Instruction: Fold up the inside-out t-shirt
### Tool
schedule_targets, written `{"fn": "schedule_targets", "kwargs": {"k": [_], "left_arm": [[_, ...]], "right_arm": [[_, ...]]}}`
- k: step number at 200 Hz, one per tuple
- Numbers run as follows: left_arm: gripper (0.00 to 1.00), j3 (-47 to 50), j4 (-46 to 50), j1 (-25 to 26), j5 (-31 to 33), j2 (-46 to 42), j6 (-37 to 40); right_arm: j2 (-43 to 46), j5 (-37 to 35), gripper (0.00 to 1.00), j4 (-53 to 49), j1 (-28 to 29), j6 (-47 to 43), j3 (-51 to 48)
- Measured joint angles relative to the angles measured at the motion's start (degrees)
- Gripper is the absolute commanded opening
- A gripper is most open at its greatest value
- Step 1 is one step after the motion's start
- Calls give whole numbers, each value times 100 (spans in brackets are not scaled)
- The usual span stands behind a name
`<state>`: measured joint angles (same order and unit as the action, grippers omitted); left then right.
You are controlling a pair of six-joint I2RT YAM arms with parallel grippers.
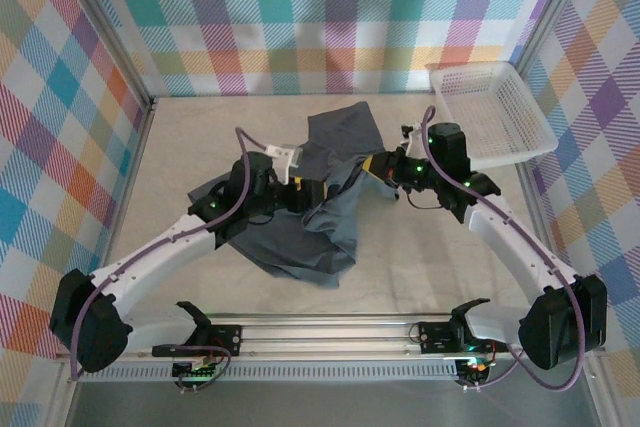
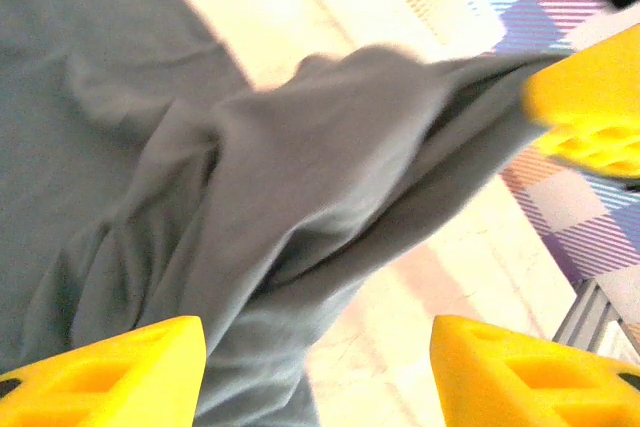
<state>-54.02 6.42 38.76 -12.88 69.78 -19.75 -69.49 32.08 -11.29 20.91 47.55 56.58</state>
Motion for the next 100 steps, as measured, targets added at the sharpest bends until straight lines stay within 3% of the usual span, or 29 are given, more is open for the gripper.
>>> {"fn": "schedule_targets", "kwargs": {"k": [21, 47, 60, 70, 100], "left_arm": [[69, -557, 216, 201, 258, 514, 354], [66, -901, 407, 236, 448, 1373, 592], [40, -1038, 479, 219, 466, 1762, 658], [0, -1099, 531, 177, 442, 1950, 590], [0, -1102, 470, -173, -192, 1926, -50]], "right_arm": [[0, 125, 0, 7, 74, -42, 0], [0, 251, 0, 4, 192, -85, 0], [-4, 291, 0, -13, 212, -149, 7], [-11, 289, 0, -52, 234, -212, 22], [-22, -144, 0, -459, 116, -660, 48]]}}
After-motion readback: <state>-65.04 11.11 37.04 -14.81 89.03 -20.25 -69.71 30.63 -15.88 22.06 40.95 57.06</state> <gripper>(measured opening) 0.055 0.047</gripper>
